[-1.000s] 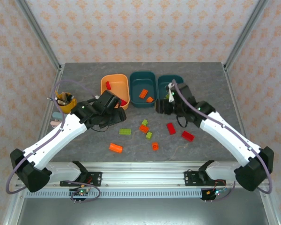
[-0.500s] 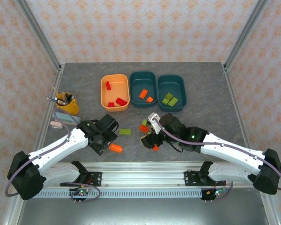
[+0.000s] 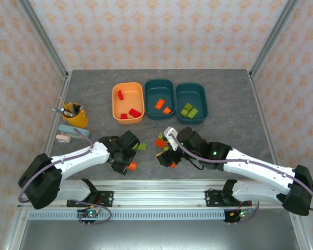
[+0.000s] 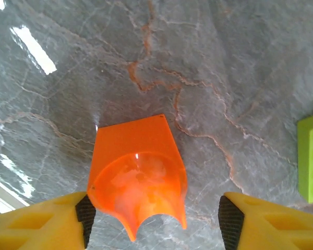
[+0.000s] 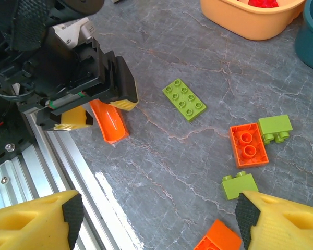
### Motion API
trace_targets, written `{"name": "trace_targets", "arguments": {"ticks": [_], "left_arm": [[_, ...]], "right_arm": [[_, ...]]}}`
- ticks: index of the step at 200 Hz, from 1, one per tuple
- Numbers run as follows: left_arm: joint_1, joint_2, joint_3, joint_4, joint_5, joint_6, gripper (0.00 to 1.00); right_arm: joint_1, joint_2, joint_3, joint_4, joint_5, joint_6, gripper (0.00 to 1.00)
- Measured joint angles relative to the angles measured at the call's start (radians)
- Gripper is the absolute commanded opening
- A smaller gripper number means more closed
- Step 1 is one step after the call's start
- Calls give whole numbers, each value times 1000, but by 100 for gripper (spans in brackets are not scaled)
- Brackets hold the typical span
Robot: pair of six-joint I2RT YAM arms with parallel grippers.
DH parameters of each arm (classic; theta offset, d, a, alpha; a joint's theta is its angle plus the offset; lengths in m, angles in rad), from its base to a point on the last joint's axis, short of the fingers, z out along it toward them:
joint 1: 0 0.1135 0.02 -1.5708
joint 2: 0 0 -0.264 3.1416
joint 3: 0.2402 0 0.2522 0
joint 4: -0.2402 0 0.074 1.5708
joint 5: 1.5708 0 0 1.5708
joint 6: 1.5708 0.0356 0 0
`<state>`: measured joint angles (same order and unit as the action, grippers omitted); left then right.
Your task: Sort the legos into containers by color
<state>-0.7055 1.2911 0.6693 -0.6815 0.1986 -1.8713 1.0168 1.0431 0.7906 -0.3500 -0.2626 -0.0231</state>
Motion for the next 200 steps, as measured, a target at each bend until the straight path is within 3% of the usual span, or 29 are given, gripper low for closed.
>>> {"name": "trace_targets", "arguments": {"ticks": [85, 112, 146, 200], "left_arm": [[0, 99, 9, 16, 3, 1, 31], [0, 112, 59, -29, -32, 49, 29], [42, 166, 360, -159, -101, 237, 26], [109, 532, 1059, -331, -164, 657, 26]], "right_arm": [[0, 19, 0, 0, 1, 21, 77], [0, 21, 0, 0, 27, 29, 77], [-43, 4, 7, 14, 119, 62, 81], [-318, 94, 191, 82, 177, 186, 80]]}}
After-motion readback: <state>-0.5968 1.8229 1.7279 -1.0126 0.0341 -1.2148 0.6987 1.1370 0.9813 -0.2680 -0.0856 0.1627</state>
